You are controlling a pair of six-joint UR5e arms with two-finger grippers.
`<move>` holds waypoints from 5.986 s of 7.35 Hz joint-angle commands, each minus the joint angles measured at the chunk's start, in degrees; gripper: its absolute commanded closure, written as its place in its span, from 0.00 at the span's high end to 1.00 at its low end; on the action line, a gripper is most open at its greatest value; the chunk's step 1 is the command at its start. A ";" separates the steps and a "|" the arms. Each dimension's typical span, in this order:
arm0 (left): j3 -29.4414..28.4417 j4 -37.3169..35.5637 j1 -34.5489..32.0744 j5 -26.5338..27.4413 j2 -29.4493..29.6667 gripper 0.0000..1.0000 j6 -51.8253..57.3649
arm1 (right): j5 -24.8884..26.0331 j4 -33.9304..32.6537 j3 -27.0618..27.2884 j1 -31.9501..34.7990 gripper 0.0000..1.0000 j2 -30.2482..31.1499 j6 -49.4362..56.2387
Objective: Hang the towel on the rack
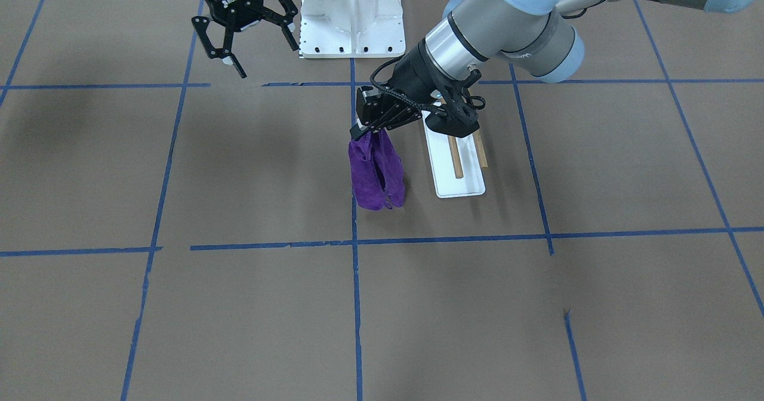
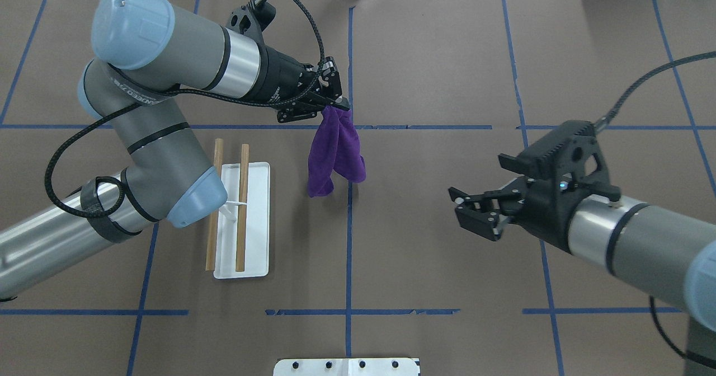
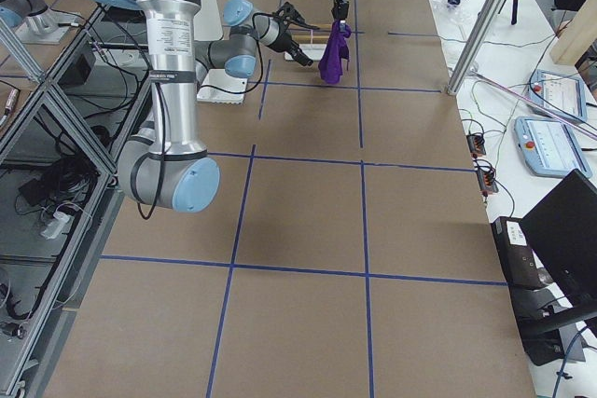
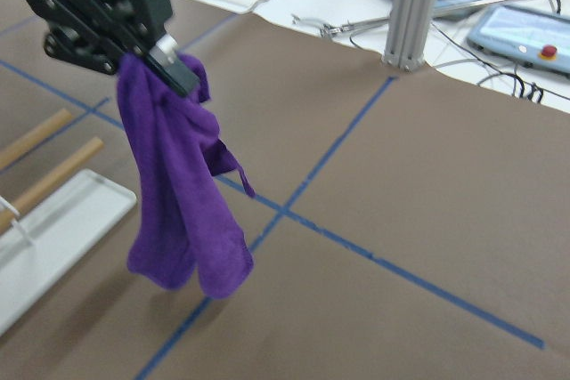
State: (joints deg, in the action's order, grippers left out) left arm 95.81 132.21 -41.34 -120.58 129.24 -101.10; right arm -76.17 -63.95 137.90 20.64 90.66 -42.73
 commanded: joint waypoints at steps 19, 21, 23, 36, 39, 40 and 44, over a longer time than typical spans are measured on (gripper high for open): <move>41.92 -56.89 18.58 47.63 -23.14 0.00 2.05 | -51.09 -38.48 -22.49 58.29 1.00 2.86 39.21; 40.96 -56.80 18.58 47.89 -27.62 0.00 2.74 | -51.10 -37.31 -23.11 58.29 1.00 2.86 39.56; 38.51 -56.80 18.75 49.90 -29.30 0.00 4.85 | -51.01 -37.30 -23.29 58.29 1.00 2.86 39.74; 33.84 -56.01 8.17 37.66 -31.07 1.00 46.07 | -51.27 -37.30 -23.55 58.29 1.00 2.86 39.39; 27.37 -53.13 -8.60 19.32 -27.82 1.00 67.45 | -54.86 -37.30 -23.55 58.29 1.00 3.29 39.30; 22.63 -50.41 -15.37 12.63 -27.90 1.00 75.01 | -54.87 -37.30 -23.64 58.38 1.00 3.56 39.30; 2.94 -44.94 -36.48 -4.53 -29.83 1.00 104.46 | -58.29 -37.30 -30.29 64.77 1.00 3.65 47.94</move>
State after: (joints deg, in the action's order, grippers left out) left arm 104.70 86.33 -71.24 -119.83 100.13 -5.69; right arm -133.06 -101.25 110.46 82.44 94.37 -0.32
